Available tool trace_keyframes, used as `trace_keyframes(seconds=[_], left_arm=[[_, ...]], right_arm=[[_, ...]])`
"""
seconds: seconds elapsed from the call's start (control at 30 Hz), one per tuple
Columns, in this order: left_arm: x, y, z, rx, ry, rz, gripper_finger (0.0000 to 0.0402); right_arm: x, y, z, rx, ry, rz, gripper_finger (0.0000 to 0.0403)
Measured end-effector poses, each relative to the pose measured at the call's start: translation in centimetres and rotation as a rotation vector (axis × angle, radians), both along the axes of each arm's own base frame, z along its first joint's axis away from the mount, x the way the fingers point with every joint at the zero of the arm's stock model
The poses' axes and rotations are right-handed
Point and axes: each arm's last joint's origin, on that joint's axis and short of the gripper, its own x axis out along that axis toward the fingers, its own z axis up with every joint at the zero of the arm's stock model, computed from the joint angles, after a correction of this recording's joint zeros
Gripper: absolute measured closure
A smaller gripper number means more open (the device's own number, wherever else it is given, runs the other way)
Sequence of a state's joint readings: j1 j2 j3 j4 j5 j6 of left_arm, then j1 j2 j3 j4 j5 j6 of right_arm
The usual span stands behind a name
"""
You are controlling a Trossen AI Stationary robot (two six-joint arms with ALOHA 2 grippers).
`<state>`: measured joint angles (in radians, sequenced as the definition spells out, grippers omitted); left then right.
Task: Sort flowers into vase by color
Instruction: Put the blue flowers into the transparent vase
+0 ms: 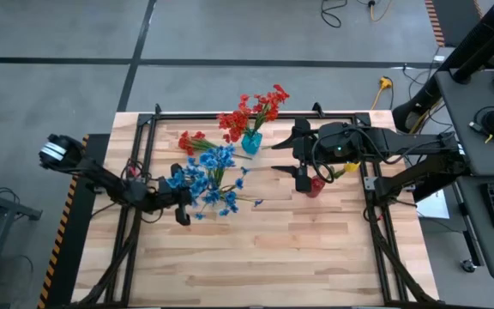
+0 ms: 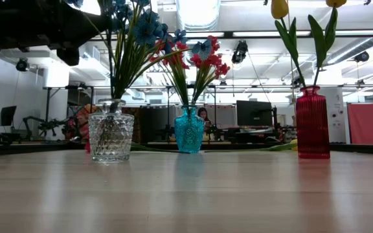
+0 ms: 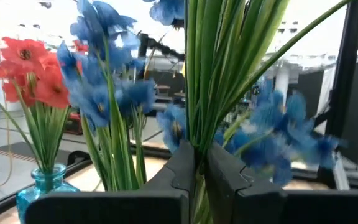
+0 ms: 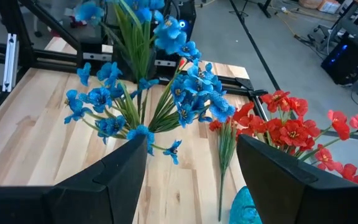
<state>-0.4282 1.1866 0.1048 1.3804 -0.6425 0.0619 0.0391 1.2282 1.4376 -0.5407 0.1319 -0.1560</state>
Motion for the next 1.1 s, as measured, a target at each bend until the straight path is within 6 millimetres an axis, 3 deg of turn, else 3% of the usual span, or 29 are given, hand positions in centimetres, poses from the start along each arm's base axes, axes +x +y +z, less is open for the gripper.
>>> trace_keyframes(seconds=[0.8,1.1], left_arm=[[1.2,-0.1,-3.0,-0.032,0.136,0.1,0.0366],[0.9,-0.2,-3.1,-0.045,0.134,0.089,0.0309]], right_arm=[[0.0,0.0,0.0,-0.001,0.0,0.0,0.0163],[0.0,0.0,0.0,0.032,-0.003,-0.015,0.0163]])
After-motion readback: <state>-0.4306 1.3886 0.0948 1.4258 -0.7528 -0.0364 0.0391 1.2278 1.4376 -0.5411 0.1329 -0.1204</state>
